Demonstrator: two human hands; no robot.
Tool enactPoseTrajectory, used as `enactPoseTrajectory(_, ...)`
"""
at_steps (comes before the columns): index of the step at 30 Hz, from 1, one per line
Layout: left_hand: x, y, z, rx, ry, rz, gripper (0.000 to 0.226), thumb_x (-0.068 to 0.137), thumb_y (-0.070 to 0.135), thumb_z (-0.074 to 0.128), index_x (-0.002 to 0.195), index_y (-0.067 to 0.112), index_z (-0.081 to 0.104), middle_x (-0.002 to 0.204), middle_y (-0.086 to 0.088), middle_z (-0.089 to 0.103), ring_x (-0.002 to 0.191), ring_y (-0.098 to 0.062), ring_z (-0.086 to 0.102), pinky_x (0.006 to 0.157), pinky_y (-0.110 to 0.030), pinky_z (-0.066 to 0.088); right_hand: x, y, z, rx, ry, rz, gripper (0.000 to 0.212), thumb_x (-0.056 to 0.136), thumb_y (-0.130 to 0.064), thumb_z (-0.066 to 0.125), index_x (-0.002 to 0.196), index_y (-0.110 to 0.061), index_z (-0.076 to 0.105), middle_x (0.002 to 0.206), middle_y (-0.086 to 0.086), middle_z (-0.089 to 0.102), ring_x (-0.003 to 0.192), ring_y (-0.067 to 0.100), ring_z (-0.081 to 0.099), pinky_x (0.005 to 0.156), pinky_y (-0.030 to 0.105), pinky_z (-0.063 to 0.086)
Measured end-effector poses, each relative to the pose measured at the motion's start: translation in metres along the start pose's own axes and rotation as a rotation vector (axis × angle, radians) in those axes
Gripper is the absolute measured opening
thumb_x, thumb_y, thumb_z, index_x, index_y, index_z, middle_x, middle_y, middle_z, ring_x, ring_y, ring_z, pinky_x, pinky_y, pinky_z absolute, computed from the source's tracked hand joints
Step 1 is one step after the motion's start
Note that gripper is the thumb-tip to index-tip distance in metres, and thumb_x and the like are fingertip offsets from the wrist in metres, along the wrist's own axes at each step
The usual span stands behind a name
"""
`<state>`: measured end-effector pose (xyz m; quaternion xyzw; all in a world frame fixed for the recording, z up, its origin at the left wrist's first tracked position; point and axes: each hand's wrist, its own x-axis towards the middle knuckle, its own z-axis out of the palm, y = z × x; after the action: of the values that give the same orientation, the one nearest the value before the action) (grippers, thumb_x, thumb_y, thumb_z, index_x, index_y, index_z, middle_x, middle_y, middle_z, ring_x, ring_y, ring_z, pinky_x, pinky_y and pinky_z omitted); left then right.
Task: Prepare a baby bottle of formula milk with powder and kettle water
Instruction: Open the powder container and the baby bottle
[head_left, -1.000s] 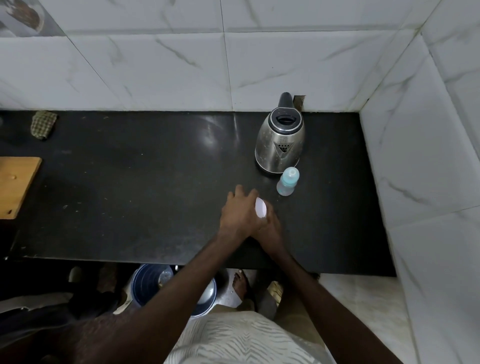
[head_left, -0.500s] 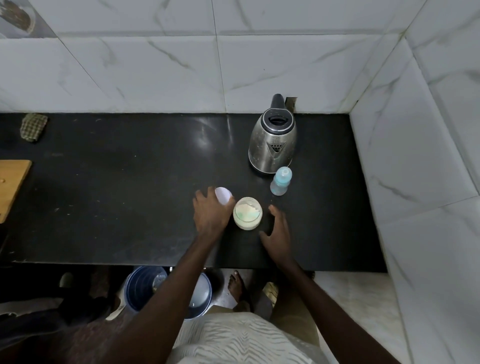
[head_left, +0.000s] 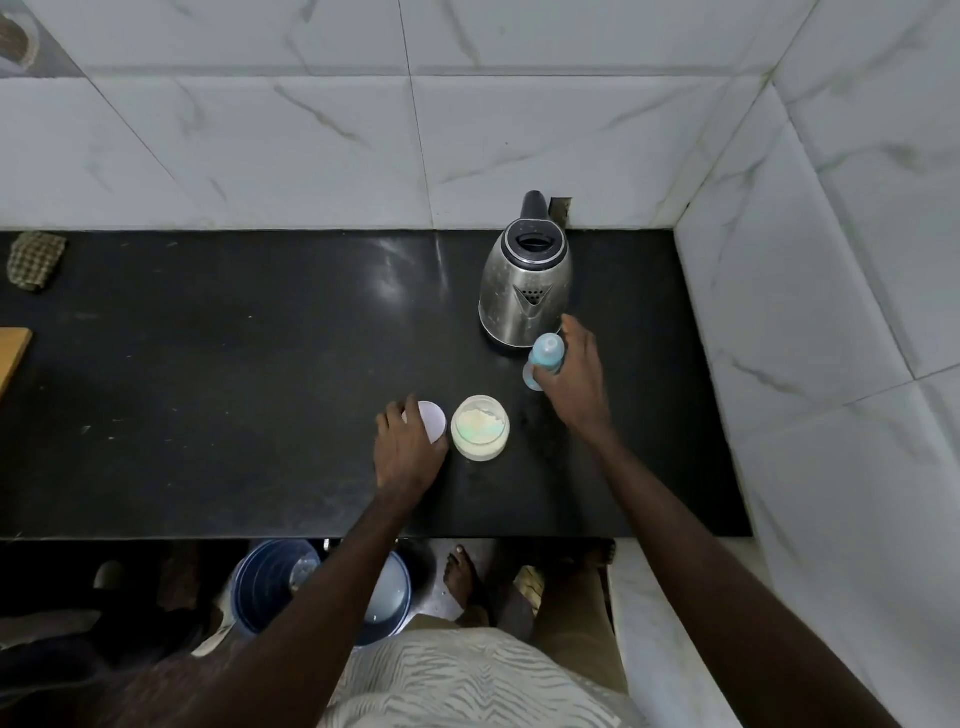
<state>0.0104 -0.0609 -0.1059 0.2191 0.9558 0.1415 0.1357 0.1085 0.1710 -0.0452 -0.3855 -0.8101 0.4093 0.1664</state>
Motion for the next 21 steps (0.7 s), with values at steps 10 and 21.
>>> enactPoseTrajectory(10, -0.078, 0.007, 0.039, -0.203, 0.04, 0.144, 0.016, 0.081, 0.012, 0.062, 0.085, 0.021, 0.049, 0.092, -0.002, 0.05, 0.085, -0.027, 0.053, 0.068, -0.044, 0.048, -0.021, 0.009, -0.005, -0.063, 0.001, 0.009, 0.058, 0.084, -0.015, 0.078, 0.137, -0.013, 0.057, 0.132, 0.007, 0.063, 0.119, 0.025, 0.061, 0.1, 0.027, 0.044)
enactPoseTrajectory(21, -0.097, 0.105, 0.056, -0.61, -0.165, 0.244, 0.065, 0.091, 0.027, 0.07, 0.147, 0.012, 0.04, 0.148, -0.006, 0.041, 0.133, -0.016, 0.046, 0.108, -0.034, 0.046, -0.089, 0.027, -0.024, -0.224, -0.116, 0.027, 0.064, 0.091, -0.03, 0.076, 0.146, -0.011, 0.051, 0.142, 0.01, 0.058, 0.128, 0.026, 0.058, 0.107, 0.039, 0.046)
